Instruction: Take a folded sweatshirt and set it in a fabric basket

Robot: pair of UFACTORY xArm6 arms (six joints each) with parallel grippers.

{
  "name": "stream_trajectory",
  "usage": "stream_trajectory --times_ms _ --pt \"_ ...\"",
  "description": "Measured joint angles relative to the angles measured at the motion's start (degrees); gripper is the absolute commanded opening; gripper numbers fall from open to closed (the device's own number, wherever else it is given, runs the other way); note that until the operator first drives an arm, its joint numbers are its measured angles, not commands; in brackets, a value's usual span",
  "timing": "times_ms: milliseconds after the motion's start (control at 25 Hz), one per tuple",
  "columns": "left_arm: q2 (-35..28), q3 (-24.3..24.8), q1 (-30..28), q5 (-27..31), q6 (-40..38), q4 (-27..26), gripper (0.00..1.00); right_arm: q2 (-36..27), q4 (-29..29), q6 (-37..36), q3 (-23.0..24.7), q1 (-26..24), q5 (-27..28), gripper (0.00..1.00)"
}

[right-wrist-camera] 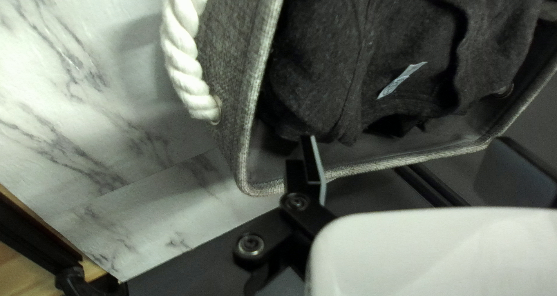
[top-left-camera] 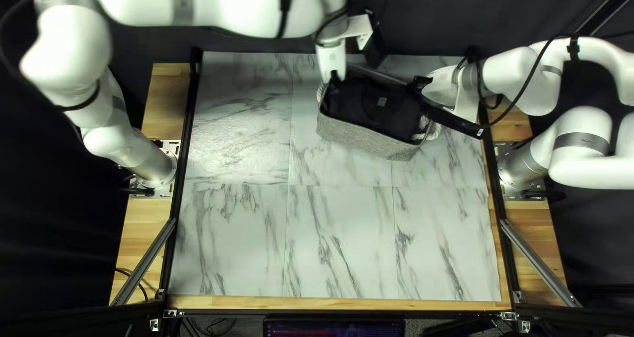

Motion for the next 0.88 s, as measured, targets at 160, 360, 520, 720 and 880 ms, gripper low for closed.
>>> stream_trajectory --times_ms 160,360,520,720,880 --pt "-5.29 6.14 -3.41 0.62 -3.0 1.0 1.0 0.43 5.12 -2.12 -1.14 -0.01 1.09 1.0" --pt "-12.82 9.69 -8.1 3.75 -12.44 7.37 1.0 4.27 14.05 -2.72 -6.13 -0.26 5.63 1.0" --pt "-16.62 7.65 -10.21 10.26 -19.37 12.76 1.0 6.71 19.27 -2.14 -9.83 -0.81 10.43 1.0" --pt "-21.0 2.09 -12.97 19.76 -27.0 19.04 1.0 5.44 22.31 -0.53 -11.66 -1.88 15.72 1.0" --pt "-23.13 -2.23 -14.48 25.17 -29.94 22.64 1.0 4.82 23.9 -0.36 -11.93 -2.37 17.54 1.0"
